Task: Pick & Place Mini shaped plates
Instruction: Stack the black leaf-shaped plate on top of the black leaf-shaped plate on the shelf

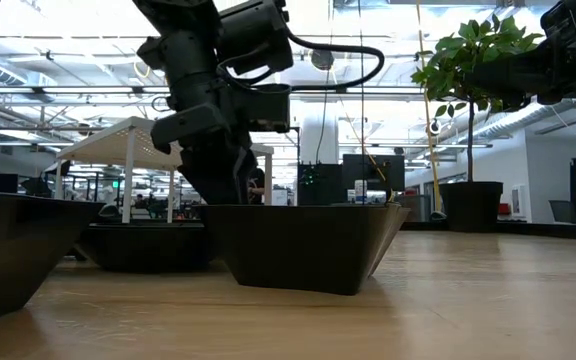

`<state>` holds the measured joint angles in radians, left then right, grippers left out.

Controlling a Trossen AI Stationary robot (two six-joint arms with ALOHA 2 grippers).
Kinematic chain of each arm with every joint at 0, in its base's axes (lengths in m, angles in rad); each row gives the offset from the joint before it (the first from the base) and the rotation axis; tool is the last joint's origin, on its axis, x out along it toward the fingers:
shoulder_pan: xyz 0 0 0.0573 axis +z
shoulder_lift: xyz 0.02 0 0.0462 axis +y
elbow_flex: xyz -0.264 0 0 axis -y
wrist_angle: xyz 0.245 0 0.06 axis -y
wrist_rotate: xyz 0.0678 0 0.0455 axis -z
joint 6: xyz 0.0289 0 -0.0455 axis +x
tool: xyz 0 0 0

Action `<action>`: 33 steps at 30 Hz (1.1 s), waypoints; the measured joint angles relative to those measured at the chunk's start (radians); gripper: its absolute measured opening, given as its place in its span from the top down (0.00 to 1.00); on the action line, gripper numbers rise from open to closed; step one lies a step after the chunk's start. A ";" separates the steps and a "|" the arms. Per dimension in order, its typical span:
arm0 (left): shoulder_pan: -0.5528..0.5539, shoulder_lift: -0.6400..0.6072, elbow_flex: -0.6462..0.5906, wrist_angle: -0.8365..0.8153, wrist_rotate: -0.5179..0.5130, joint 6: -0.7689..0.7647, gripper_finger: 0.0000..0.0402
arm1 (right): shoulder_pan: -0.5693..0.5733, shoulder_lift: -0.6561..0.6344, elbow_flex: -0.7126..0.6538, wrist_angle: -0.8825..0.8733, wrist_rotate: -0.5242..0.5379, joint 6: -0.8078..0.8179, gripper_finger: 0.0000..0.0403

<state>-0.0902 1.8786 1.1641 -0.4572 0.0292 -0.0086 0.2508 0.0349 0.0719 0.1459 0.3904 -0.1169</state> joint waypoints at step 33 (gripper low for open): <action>0.000 -0.002 0.000 -0.008 -0.001 0.000 0.95 | 0.000 0.000 0.000 0.000 0.000 0.000 0.75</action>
<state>-0.0902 1.8771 1.1641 -0.4652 0.0280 -0.0082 0.2504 0.0349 0.0719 0.1459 0.3904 -0.1166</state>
